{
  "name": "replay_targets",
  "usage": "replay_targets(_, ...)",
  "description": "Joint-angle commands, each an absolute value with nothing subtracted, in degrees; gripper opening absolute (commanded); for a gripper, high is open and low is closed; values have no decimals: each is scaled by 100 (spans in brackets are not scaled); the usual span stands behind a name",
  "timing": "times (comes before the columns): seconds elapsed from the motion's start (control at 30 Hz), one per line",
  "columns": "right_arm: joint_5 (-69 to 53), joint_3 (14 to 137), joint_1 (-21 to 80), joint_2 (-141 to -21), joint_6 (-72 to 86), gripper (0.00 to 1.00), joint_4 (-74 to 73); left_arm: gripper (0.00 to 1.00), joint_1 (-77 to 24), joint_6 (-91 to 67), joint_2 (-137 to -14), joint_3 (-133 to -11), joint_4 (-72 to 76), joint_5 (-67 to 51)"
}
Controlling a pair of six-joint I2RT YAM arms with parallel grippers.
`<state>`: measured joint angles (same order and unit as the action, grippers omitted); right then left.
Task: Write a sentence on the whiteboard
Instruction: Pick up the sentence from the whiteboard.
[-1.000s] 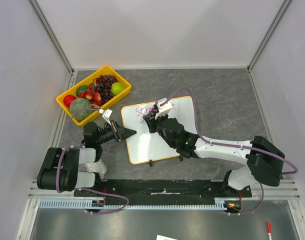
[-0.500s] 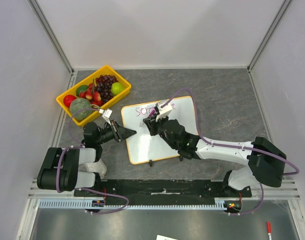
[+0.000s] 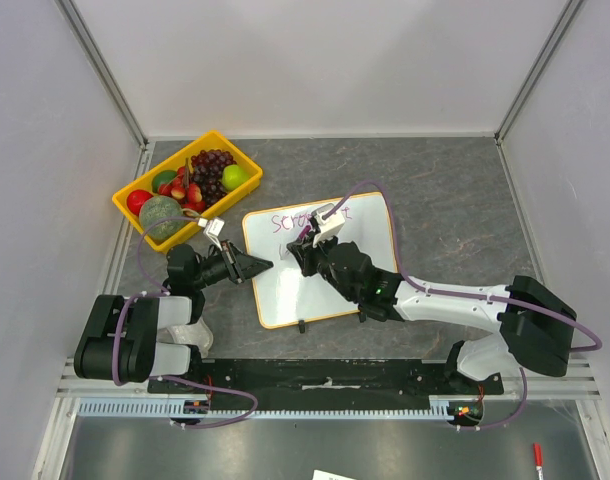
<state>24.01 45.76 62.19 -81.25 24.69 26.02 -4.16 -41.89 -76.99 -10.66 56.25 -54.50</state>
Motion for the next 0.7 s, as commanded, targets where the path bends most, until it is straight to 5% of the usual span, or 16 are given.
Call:
replay_targets(0.0, 2584, 4579, 6249, -8016, 2496, 0, 2637, 2, -439, -3718, -7761, -1142, 5572, -5309)
replay_targets(0.67, 2865, 4860, 6231, -8059, 2426, 0, 2742, 2, -431, -3726, -7787, -1143, 5581, -5326)
